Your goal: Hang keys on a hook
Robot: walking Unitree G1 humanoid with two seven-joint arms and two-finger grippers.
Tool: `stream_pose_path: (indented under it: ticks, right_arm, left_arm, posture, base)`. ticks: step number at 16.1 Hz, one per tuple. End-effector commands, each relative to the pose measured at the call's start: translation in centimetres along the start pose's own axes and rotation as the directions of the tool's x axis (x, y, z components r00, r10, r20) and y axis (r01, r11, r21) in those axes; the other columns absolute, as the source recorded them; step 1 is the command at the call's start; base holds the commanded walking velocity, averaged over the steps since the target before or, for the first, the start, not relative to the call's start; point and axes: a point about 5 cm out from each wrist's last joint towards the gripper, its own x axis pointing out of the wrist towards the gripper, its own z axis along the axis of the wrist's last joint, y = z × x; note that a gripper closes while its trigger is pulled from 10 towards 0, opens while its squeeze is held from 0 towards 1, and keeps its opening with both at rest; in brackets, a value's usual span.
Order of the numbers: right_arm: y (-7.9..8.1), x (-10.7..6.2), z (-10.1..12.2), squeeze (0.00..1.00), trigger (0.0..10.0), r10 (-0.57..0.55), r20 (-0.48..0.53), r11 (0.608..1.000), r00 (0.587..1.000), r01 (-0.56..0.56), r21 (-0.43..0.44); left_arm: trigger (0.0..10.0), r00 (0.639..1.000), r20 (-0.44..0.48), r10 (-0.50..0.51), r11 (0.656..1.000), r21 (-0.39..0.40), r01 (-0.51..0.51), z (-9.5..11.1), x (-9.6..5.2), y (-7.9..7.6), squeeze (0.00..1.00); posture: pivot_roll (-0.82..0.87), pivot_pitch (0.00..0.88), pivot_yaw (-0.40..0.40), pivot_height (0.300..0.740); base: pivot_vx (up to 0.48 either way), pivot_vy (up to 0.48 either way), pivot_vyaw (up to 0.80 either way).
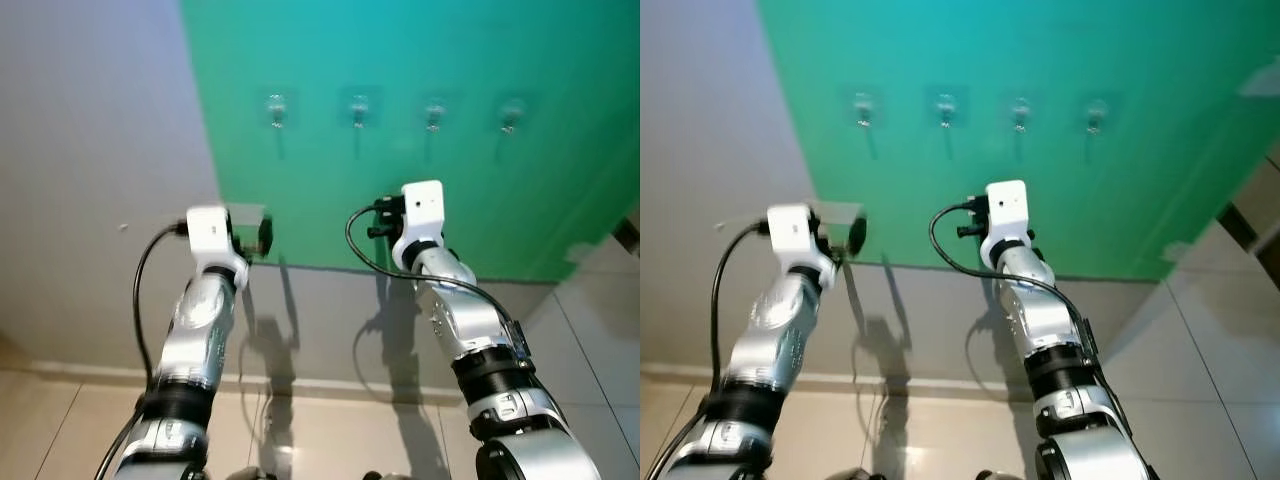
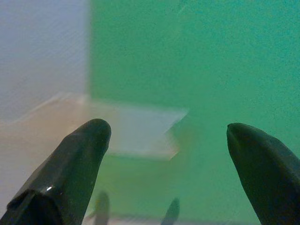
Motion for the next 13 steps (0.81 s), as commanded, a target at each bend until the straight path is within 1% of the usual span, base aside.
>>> stream_pose_path:
  ticks: [1, 2, 3, 4, 5, 6, 7, 9, 11, 12, 13]
  right_arm:
    - [-0.9, -0.2, 0.0, 0.0, 10.0, -0.029, 0.027, 0.998, 0.999, 0.027, 0.054]
    - [-1.5, -0.3, -0.4, 0.0, 10.0, -0.06, 0.023, 0.988, 0.998, 0.056, 0.142]
    - [-2.0, -0.4, -0.5, 0.0, 10.0, -0.085, 0.025, 0.979, 0.996, 0.078, 0.188]
    - [-2.5, -0.6, -0.3, 0.0, 10.0, -0.096, 0.054, 0.982, 0.994, 0.086, 0.168]
    - [-2.6, -0.6, -0.2, 0.0, 10.0, -0.1, 0.061, 0.984, 0.993, 0.089, 0.155]
    - [-2.7, -0.7, -0.1, 0.18, 10.0, -0.097, 0.057, 0.987, 0.994, 0.089, 0.131]
    - [-2.8, -0.9, -0.6, 1.0, 10.0, -0.098, 0.041, 0.989, 0.994, 0.093, 0.113]
    - [-3.2, -1.2, -1.6, 1.0, 10.0, -0.115, 0.007, 0.987, 0.993, 0.114, 0.112]
    - [-3.1, -1.2, -1.7, 1.0, 10.0, -0.107, 0.017, 0.988, 0.994, 0.105, 0.114]
    - [-3.1, -1.3, -1.8, 1.0, 10.0, -0.106, 0.017, 0.988, 0.994, 0.103, 0.113]
    - [-3.0, -1.4, -1.9, 1.0, 10.0, -0.101, 0.018, 0.99, 0.995, 0.099, 0.096]
  left_arm:
    - [10.0, 0.999, -0.031, -0.007, 0.999, -0.034, 0.005, -0.6, 0.0, 0.0, 0.0]
    - [10.0, 0.999, -0.037, 0.0, 0.999, -0.043, -0.002, -0.7, 0.0, 0.0, 0.0]
    - [10.0, 0.999, -0.045, 0.003, 0.998, -0.056, -0.005, -0.8, 0.0, 0.0, 0.0]
    - [10.0, 0.999, -0.053, -0.001, 0.999, -0.048, -0.001, -1.1, 0.0, 0.0, 0.0]
    - [10.0, 0.998, -0.059, 0.003, 0.999, -0.044, -0.006, -1.2, -0.1, 0.1, 0.0]
    - [10.0, 0.997, -0.07, 0.012, 0.999, -0.032, -0.014, -1.4, -0.2, 0.3, 0.0]
    - [10.0, 0.997, -0.08, 0.024, 1.0, -0.01, -0.025, -1.5, -0.3, 0.7, 0.0]
    - [10.0, 0.996, -0.085, 0.006, 1.0, -0.004, -0.007, -1.7, -0.3, 0.5, 0.0]
    - [10.0, 0.996, -0.087, 0.013, 1.0, -0.004, -0.014, -1.8, -0.3, 0.4, 0.0]
    - [10.0, 0.996, -0.087, 0.005, 1.0, -0.003, -0.006, -2.0, -0.4, 0.1, 0.0]
    - [10.0, 0.996, -0.088, 0.004, 1.0, -0.005, -0.005, -2.1, -0.5, 0.0, 0.0]
  posture:
    - [-0.03, 0.0, 0.001, 0.74]
    - [-0.03, 0.0, 0.001, 0.74]
    - [-0.03, 0.0, 0.004, 0.74]
    - [-0.04, 0.0, 0.009, 0.74]
    - [-0.04, 0.0, 0.009, 0.74]
    - [-0.04, 0.0, 0.009, 0.74]
    - [-0.04, 0.0, 0.01, 0.74]
    - [-0.04, 0.0, 0.01, 0.74]
    - [-0.04, 0.0, 0.01, 0.74]
    - [-0.04, 0.0, 0.01, 0.74]
    - [-0.04, 0.0, 0.01, 0.74]
  base:
    - [0.0, 0.0, 0.0]
    - [0.0, 0.0, 0.0]
    - [0.0, 0.0, 0.0]
    - [0.0, 0.0, 0.0]
    - [0.0, 0.0, 0.0]
    - [0.0, 0.0, 0.0]
    - [0.0, 0.0, 0.0]
    - [0.0, 0.0, 0.0]
    - [0.0, 0.0, 0.0]
    - [0.0, 0.0, 0.0]
    - [0.0, 0.0, 0.0]
